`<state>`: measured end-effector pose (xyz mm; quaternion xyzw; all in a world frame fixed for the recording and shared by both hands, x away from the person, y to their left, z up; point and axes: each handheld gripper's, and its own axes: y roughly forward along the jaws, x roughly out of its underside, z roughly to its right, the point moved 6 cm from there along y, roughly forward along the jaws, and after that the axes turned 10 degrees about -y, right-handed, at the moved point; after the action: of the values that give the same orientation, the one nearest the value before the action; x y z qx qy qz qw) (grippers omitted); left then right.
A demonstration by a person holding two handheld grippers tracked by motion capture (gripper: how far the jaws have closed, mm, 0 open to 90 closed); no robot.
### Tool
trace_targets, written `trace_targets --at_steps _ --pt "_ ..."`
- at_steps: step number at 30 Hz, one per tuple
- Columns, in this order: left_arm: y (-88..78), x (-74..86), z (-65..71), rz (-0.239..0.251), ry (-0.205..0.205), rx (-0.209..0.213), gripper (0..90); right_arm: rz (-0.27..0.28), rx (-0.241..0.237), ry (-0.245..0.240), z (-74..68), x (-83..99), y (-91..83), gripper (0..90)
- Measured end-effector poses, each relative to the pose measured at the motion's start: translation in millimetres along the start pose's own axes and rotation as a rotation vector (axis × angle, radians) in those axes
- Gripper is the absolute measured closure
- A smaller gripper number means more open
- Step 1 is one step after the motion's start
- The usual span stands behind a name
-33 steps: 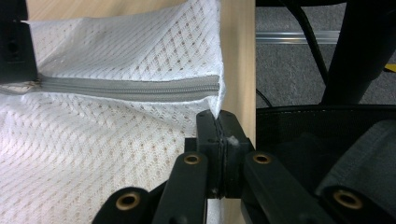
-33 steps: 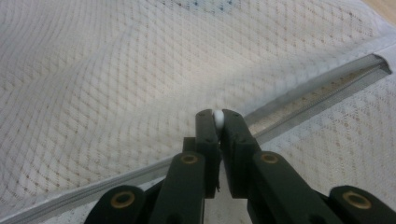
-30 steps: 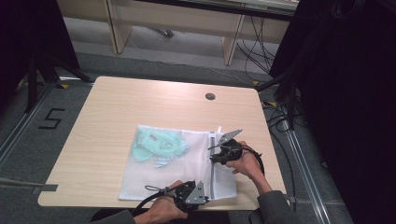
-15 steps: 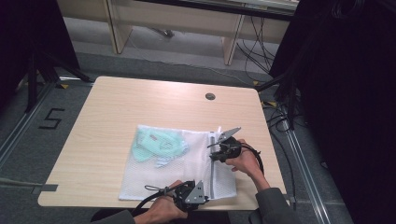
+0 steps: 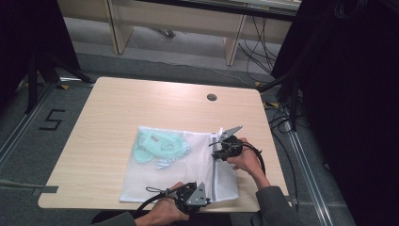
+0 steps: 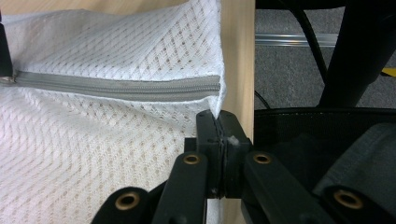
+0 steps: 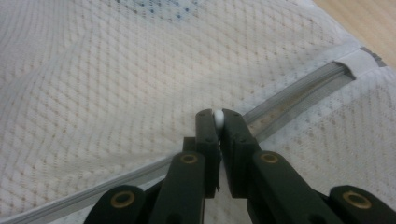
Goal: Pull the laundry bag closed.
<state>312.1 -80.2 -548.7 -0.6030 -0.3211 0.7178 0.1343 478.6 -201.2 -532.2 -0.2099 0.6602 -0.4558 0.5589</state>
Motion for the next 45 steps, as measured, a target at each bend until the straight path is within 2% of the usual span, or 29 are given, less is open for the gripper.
trace_targets --at_steps 1,4,5,13,16,26,29,30,32,36,37,40,45 --pt "0.2 -0.2 0.1 0.004 -0.001 -0.005 88.9 -0.004 0.013 -0.005 1.9 -0.2 -0.8 86.3" --pt "0.1 -0.2 0.1 0.004 0.000 -0.004 88.8 0.002 0.010 -0.014 3.1 -1.5 1.3 86.3" --pt "-0.1 -0.2 0.0 0.000 0.001 -0.001 88.8 -0.005 0.001 -0.007 3.1 -1.0 1.3 86.3" --pt "0.0 -0.7 -0.4 0.010 -0.010 -0.004 88.9 0.003 0.017 -0.003 7.1 -3.5 3.6 86.3" --pt "-1.2 -1.0 -1.4 0.008 -0.003 -0.005 88.9 -0.005 0.018 -0.022 8.8 -4.1 3.5 86.2" --pt "-1.0 -0.6 -0.5 0.008 -0.001 -0.001 88.9 -0.006 0.027 -0.005 13.4 -6.0 4.2 86.3" --pt "-1.4 -0.9 -0.3 0.014 -0.007 -0.001 88.9 -0.006 0.041 0.015 15.3 -6.5 4.3 86.3" --pt "-1.6 -0.9 -0.6 0.011 -0.002 -0.003 88.9 0.012 0.043 0.002 16.9 -7.6 5.8 86.3" --pt "-0.9 -0.8 -0.3 0.014 -0.002 -0.008 88.9 -0.003 0.046 0.014 17.8 -7.4 4.5 86.3" --pt "-1.8 -0.6 -1.3 0.003 0.006 -0.006 88.9 0.010 0.044 0.015 20.4 -7.4 6.0 86.3" --pt "-1.3 -0.9 0.0 0.013 -0.007 0.002 88.9 0.003 0.044 0.009 21.0 -7.4 5.1 86.3" --pt "-1.0 -0.8 -0.3 0.014 -0.001 -0.006 88.9 0.012 0.047 0.035 20.8 -8.0 5.9 86.3" --pt "-1.5 -0.9 -0.4 0.012 -0.006 -0.001 88.9 0.002 0.040 0.016 23.8 -7.8 5.3 86.3"
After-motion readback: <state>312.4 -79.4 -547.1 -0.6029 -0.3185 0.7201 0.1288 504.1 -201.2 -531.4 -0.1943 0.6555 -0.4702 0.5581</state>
